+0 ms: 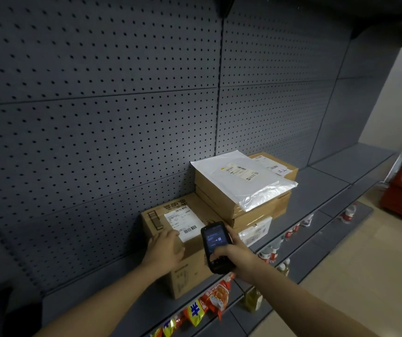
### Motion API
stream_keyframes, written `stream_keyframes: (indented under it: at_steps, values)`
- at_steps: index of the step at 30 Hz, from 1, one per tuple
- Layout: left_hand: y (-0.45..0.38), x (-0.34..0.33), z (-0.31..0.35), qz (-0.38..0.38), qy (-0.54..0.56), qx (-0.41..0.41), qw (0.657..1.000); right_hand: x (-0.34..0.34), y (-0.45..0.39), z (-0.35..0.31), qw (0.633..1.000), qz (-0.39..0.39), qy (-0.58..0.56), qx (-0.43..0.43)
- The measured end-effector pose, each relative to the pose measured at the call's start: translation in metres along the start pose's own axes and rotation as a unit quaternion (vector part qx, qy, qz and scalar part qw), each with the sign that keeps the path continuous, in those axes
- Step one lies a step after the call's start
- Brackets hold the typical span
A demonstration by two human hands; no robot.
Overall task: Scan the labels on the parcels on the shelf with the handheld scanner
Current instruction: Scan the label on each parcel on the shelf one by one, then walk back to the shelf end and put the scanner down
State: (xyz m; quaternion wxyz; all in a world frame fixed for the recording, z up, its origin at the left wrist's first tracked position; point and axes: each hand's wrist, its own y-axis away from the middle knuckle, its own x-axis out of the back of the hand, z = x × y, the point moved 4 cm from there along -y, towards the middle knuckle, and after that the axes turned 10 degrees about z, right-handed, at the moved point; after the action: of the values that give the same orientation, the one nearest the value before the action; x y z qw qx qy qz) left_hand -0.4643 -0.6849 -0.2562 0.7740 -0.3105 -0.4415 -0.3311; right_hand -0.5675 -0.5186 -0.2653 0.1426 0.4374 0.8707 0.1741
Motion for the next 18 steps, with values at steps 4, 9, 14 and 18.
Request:
stream_keyframes:
  at_steps: [4, 9, 14, 18]
  values:
    - [-0.011, 0.019, 0.021, 0.031, -0.015, -0.080, 0.996, 0.008, 0.013, -0.008, 0.999, 0.030, -0.028, 0.020]
    - [-0.018, 0.031, 0.059, 0.050, -0.026, -0.156, 0.986, 0.032, 0.037, -0.017, 0.997, 0.041, -0.045, 0.051]
    - [-0.013, 0.023, 0.109, 0.043, -0.024, -0.250, 0.967, 0.069, 0.055, -0.015, 0.992, 0.073, -0.093, 0.041]
    - [0.001, 0.002, 0.155, 0.024, -0.054, -0.321, 0.945, 0.110, 0.077, -0.009, 0.988, 0.090, -0.120, 0.036]
